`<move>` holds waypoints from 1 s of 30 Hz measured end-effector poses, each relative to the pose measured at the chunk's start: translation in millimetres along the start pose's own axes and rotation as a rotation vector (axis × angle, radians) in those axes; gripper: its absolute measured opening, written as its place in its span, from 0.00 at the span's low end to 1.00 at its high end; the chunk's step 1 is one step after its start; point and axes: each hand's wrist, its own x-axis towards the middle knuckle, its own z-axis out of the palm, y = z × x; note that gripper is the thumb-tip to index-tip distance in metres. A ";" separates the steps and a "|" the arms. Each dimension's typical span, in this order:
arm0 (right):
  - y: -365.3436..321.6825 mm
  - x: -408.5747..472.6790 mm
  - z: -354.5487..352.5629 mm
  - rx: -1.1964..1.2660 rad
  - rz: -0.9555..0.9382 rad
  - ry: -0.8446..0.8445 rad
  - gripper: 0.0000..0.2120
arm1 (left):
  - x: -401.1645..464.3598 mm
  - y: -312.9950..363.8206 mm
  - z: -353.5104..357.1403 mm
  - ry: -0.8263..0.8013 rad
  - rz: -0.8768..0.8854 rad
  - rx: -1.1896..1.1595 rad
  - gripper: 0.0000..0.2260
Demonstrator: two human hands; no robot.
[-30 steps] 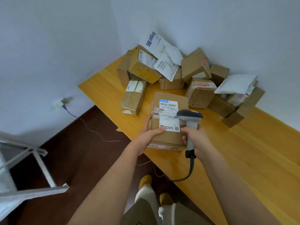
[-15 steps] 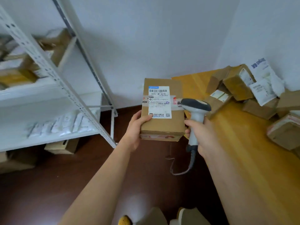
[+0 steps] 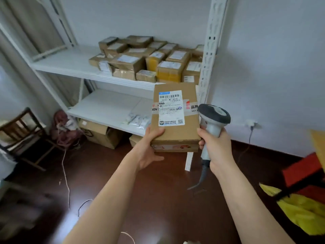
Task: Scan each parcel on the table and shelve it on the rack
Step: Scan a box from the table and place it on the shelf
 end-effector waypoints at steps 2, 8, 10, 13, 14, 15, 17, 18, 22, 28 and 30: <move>4.1 -0.2 48.9 -0.017 0.008 -0.050 0.08 | -9.1 14.7 -50.0 0.016 -0.031 -0.001 0.42; 10.9 17.9 165.8 -0.086 -0.008 -0.167 0.10 | -11.2 44.8 -149.3 0.084 0.005 -0.085 0.41; 15.3 27.9 202.0 -0.094 -0.016 -0.195 0.09 | -2.5 57.9 -173.3 0.154 0.062 -0.161 0.40; 21.2 49.0 260.4 -0.065 -0.008 -0.239 0.10 | 22.1 84.1 -213.8 0.289 0.190 -0.340 0.35; 23.0 58.3 280.0 -0.055 -0.007 -0.255 0.11 | 33.2 94.5 -228.7 0.323 0.229 -0.399 0.33; 24.2 68.9 299.9 -0.051 -0.010 -0.275 0.11 | 45.9 105.9 -244.9 0.350 0.261 -0.440 0.32; 26.3 94.6 340.3 -0.064 -0.021 -0.311 0.09 | 74.3 132.3 -278.0 0.410 0.304 -0.483 0.31; 26.1 110.2 362.7 -0.072 -0.019 -0.326 0.09 | 88.6 148.6 -294.8 0.449 0.316 -0.494 0.29; 15.4 173.4 458.7 -0.057 0.013 -0.340 0.09 | 136.6 221.7 -359.7 0.600 0.316 -0.505 0.15; 0.8 225.4 568.1 -0.081 0.007 -0.387 0.07 | 176.4 296.6 -454.9 0.762 0.316 -0.469 0.18; 2.5 242.6 601.2 -0.097 0.005 -0.398 0.07 | 199.0 316.5 -488.7 0.815 0.288 -0.497 0.19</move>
